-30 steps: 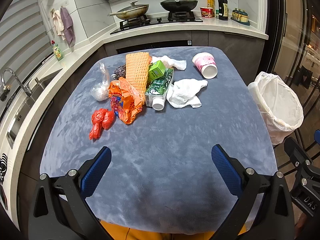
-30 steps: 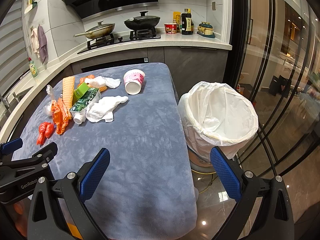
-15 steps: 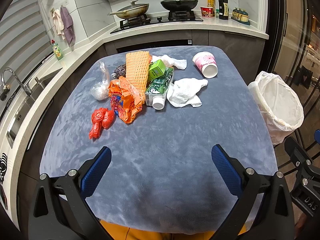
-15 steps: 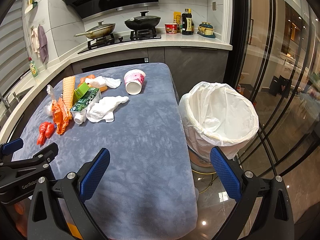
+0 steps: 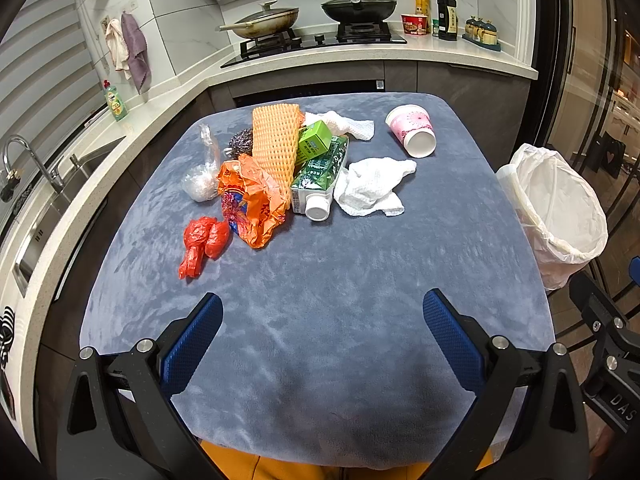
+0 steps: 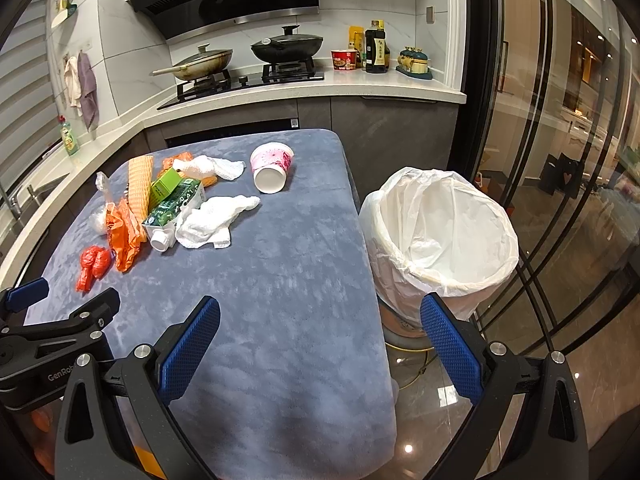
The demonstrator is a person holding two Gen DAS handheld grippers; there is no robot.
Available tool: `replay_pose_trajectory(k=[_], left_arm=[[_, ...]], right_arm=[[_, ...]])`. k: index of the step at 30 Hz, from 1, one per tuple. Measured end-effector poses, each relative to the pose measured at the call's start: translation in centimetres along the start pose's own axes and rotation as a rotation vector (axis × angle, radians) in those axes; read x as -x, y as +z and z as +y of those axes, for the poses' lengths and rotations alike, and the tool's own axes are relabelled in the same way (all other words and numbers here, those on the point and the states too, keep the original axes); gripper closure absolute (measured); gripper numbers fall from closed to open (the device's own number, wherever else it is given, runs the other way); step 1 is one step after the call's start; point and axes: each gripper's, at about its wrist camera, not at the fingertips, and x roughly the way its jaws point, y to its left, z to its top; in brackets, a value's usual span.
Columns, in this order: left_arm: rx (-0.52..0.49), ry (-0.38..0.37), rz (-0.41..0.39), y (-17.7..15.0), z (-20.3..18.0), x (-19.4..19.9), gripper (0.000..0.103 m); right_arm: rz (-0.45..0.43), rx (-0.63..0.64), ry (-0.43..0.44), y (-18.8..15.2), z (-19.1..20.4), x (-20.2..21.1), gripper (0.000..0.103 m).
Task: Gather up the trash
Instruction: 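Reach the right gripper to the pink-and-white paper cup and grasp it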
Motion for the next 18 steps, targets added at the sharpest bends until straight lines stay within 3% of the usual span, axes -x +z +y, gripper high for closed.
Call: replay_pose_trajectory(k=[8, 18], left_arm=[[0.018, -0.025, 0.012, -0.1, 0.4, -0.4, 0.007], [0.159, -0.049, 0.035, 1.9, 4.9, -3.5, 0.007]], right_arm=[[0.000, -0.001, 0.004, 0.6, 0.0, -0.4, 0.007], [0.002, -0.001, 0.021, 2.3, 0.8, -3.8, 0.007]])
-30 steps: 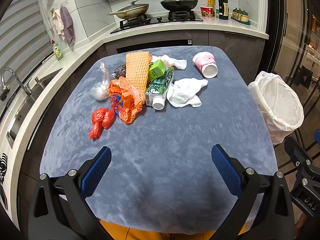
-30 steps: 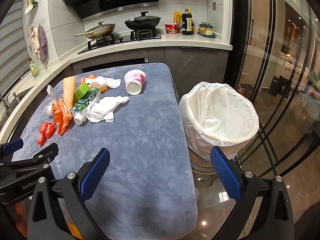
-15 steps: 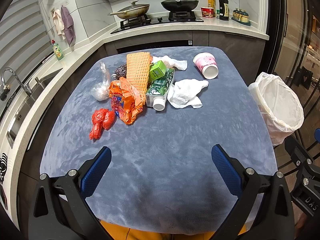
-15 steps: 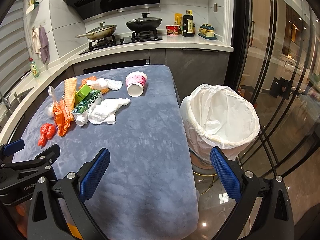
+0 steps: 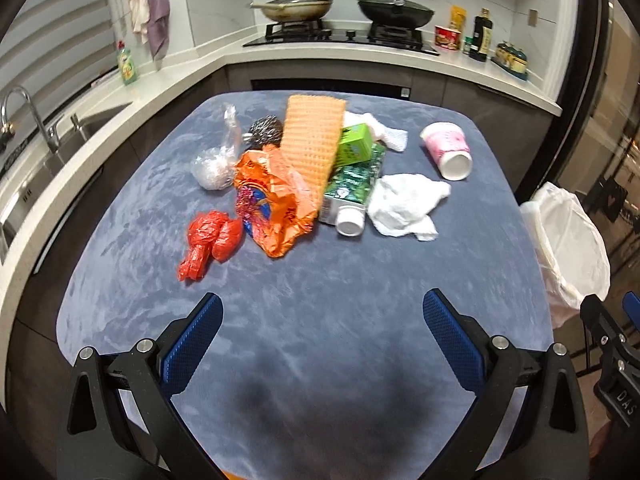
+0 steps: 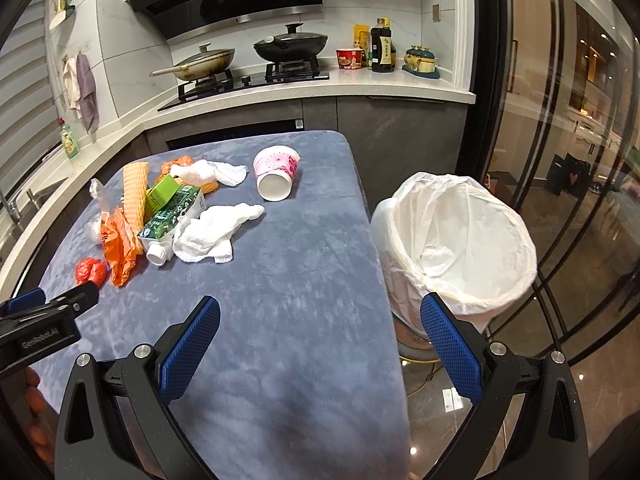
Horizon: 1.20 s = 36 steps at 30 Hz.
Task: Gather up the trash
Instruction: 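Reach the right gripper to the pink-and-white paper cup and grasp it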
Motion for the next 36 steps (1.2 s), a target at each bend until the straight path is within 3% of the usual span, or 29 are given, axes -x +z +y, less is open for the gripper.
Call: replay_pose_trajectory(k=[10, 21, 36], left_arm=[[0.008, -0.003, 0.047, 1.4, 1.2, -4.0, 0.007], [0.090, 0.051, 0.077, 3.3, 5.0, -8.0, 0.007], [0.143, 0.068, 0.095, 5.3, 7.5, -11.4, 0.007]], right_arm=[[-0.026, 0.025, 0.029, 4.7, 3.0, -6.3, 0.007], [-0.037, 0.041, 0.041, 10.7, 6.2, -15.3, 0.007], [0.047, 0.070, -0.004, 12.9, 8.0, -24.8, 0.007]])
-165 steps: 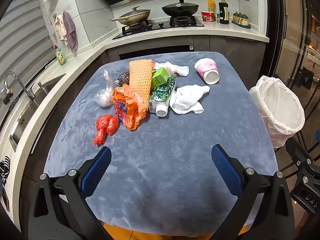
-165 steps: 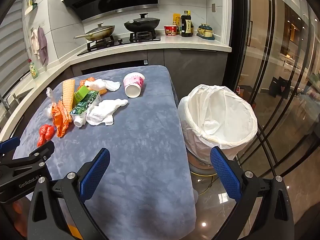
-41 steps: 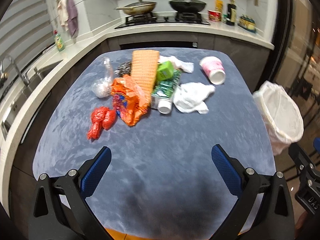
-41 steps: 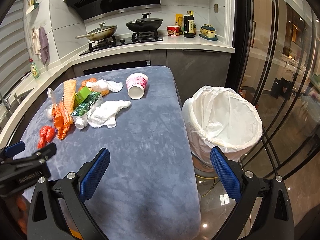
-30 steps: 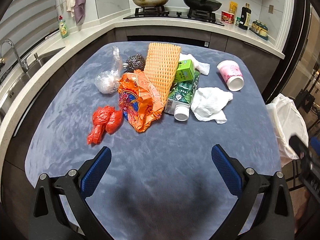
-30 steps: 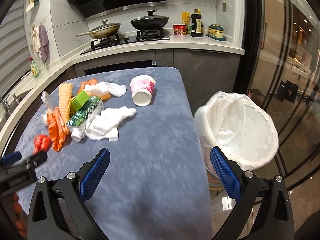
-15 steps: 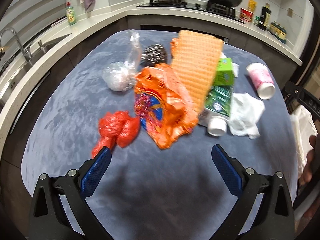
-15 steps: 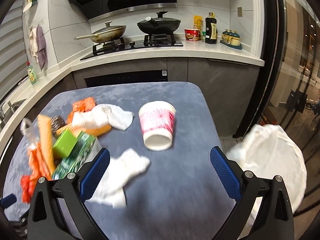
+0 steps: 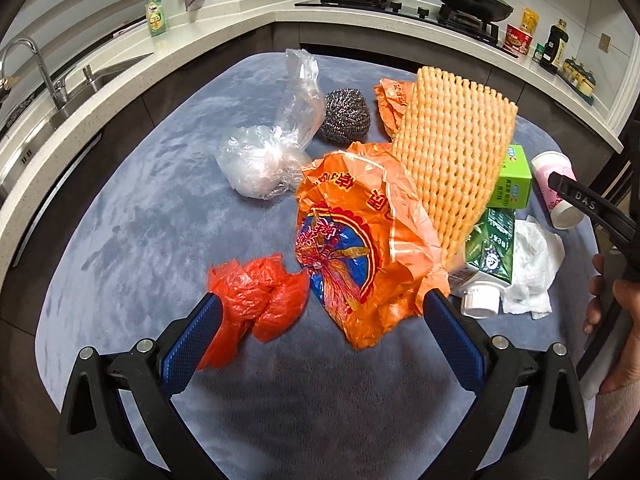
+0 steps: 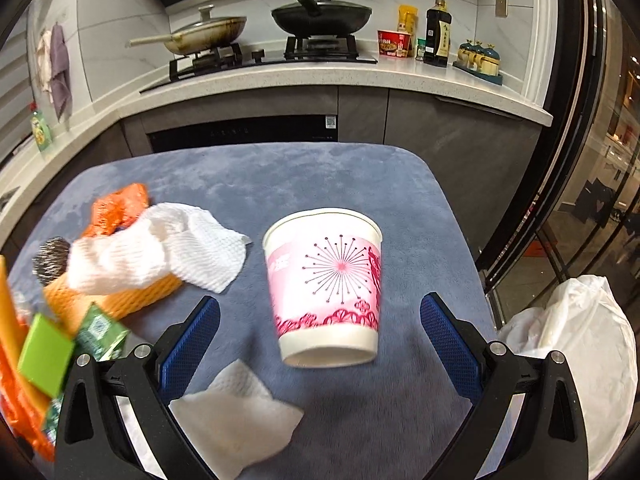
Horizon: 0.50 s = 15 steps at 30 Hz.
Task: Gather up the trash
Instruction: 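Reach the right gripper to the pink-and-white paper cup and grasp it, then grasp the white tissue with the left gripper while the right gripper holds the cup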
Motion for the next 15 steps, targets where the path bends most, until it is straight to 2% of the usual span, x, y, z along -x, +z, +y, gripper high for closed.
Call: replay_pose_trajectory(k=[2, 5, 7, 15], left_arm=[[-0.003, 0.000, 0.005, 0.0, -0.1, -0.2, 0.007], [-0.006, 0.000, 0.014, 0.0, -0.2, -0.7, 0.007], [-0.006, -0.001, 0.019, 0.0, -0.3, -0.8, 0.007], [-0.018, -0.018, 0.002, 0.3, -1.5, -0.2, 0.007]], right_arm=[[0.010, 0.000, -0.008, 0.0, -0.2, -0.5, 0.010], [0.037, -0.006, 0.002, -0.1, -0.5, -1.3, 0.024], [0.053, -0.010, 0.015, -0.2, -0.6, -1.6, 0.040], [0.005, -0.045, 0.035, -1.0, -2.3, 1.5, 0.043]])
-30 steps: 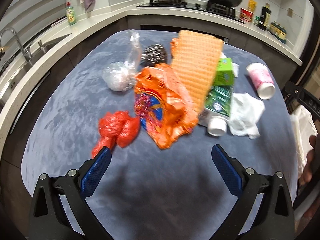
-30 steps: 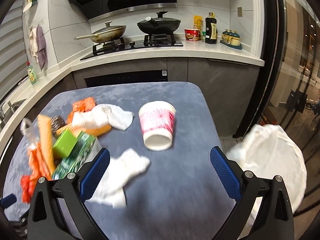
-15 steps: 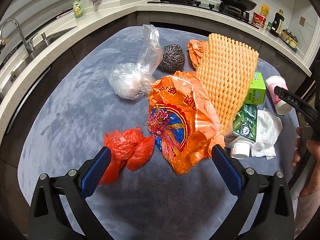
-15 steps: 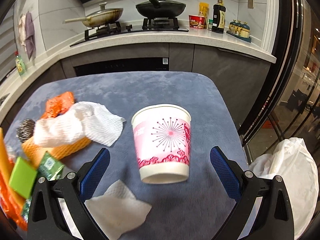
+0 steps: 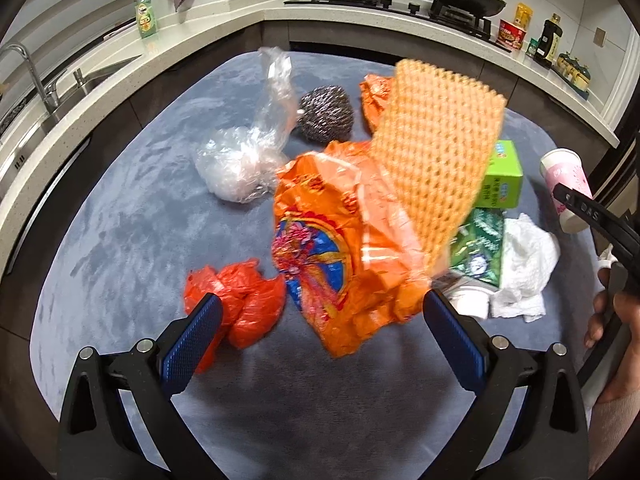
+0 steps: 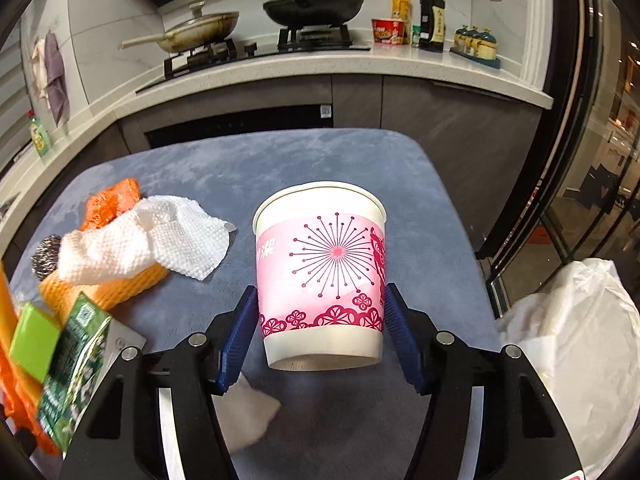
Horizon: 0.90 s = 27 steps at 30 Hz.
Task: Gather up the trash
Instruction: 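Grasp the white tissue with the left gripper while the right gripper holds the cup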
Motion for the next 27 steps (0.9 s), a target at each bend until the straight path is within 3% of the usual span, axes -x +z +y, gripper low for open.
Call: replay_pose_trajectory(k=[11, 17, 22, 27], left_arm=[[-0.104, -0.085, -0.036, -0.4, -6.2, 2.0, 0.008], [-0.196, -0.142, -0.047, -0.7, -10.9, 2.1, 0.011], [-0.277, -0.158, -0.049, -0.5, -14.7, 0.6, 0.019], [-0.325, -0.154, -0.021, -0.5, -17.3, -1.9, 0.041]], right_arm=[[-0.043, -0.085, 0.014, -3.5, -4.9, 9.6, 0.043], [-0.044, -0.102, 0.012, -5.6, -6.3, 12.2, 0.043], [-0.040, -0.130, 0.013, -6.4, -7.8, 12.8, 0.043], [-0.039, -0.139, 0.003, -6.7, -8.6, 12.9, 0.043]])
